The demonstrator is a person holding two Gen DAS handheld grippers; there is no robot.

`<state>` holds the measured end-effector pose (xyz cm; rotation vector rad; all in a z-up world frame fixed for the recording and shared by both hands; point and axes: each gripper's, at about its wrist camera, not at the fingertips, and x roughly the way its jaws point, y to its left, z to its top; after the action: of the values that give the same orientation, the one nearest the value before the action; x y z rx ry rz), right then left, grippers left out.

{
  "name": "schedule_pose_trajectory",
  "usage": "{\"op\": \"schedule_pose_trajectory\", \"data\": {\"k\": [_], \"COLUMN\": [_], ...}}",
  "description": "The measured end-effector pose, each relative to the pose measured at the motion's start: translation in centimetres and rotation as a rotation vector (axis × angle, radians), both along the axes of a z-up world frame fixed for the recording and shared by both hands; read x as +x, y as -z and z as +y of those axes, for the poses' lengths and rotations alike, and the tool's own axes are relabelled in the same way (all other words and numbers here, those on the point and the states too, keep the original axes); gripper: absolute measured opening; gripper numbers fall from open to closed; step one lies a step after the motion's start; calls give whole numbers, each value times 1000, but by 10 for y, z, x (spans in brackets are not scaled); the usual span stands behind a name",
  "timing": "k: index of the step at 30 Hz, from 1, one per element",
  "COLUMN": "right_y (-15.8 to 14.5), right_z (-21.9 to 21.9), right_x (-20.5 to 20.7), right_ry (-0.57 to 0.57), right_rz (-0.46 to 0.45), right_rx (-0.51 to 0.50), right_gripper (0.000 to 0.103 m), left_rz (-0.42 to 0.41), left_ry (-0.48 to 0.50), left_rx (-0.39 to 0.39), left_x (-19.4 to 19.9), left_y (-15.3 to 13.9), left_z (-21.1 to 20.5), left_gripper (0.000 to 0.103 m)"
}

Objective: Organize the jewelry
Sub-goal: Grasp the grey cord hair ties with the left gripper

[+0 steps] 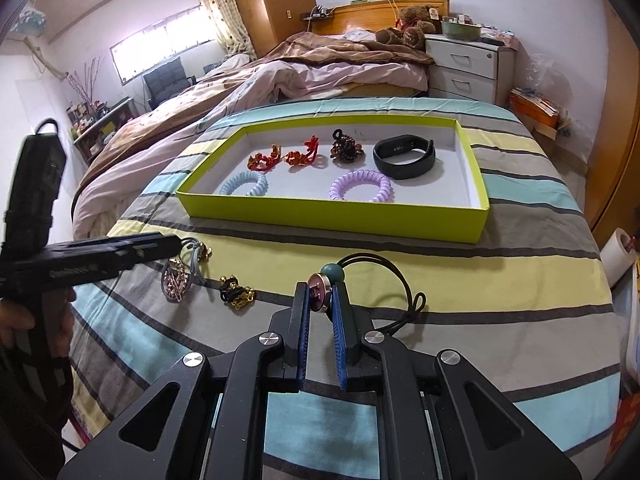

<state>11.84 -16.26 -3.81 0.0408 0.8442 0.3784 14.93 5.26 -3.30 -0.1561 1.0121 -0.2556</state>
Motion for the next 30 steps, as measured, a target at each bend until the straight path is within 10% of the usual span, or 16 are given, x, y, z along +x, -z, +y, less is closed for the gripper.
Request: {"op": "schedule_pose_trajectory", "data": {"k": [11,18,30], "right_y": [1,1,1], "right_z": [-6,-8,-9], "right_x": [2,1,1], "right_ry": [0,8,11], "right_rz": [7,11,7], "right_rx": [21,28,32], "right_gripper": [11,11,11], "left_rz": [-10,-27,-66], "left_ry": [31,65,109], "left_rx": [97,138,36], "left_x": [8,9,-20], "left_y": [3,3,-7], "left_z": [-17,-27,-31], "left_gripper": [43,11,4]}}
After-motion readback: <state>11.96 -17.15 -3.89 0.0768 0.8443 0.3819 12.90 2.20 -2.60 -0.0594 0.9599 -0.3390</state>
